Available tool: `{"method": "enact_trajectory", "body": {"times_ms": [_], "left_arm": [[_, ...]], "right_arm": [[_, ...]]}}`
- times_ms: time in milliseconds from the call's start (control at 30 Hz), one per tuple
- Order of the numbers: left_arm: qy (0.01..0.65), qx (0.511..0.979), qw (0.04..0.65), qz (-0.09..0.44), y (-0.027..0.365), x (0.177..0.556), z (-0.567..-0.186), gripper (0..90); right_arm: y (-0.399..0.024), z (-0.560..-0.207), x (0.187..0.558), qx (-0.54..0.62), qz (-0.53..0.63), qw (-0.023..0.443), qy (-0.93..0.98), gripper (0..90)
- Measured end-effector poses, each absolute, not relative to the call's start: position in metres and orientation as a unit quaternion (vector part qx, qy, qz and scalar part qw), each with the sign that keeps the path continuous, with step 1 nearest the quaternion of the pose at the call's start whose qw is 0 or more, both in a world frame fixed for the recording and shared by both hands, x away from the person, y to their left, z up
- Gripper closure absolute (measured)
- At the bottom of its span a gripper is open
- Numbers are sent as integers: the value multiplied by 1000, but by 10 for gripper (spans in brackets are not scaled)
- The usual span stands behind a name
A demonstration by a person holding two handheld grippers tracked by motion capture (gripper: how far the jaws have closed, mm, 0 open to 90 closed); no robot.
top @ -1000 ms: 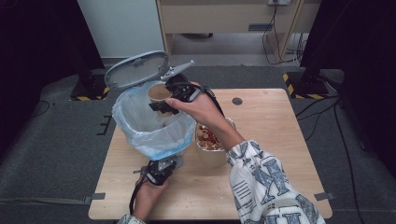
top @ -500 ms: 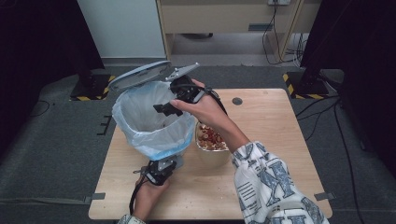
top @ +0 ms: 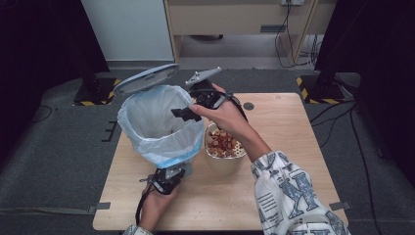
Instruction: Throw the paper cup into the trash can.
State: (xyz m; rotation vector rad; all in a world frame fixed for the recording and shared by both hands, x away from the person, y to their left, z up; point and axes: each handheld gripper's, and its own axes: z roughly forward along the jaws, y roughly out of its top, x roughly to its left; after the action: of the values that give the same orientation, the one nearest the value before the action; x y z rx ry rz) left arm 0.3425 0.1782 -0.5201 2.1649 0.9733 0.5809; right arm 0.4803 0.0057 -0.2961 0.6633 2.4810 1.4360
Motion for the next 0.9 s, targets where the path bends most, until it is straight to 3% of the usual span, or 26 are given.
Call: {"method": "enact_trajectory", "body": {"times_ms": [900], "left_arm": [[373, 832, 344, 223, 178, 343, -520, 896]], "right_arm": [[-59, -301, 489, 278, 487, 123, 819, 87]]}}
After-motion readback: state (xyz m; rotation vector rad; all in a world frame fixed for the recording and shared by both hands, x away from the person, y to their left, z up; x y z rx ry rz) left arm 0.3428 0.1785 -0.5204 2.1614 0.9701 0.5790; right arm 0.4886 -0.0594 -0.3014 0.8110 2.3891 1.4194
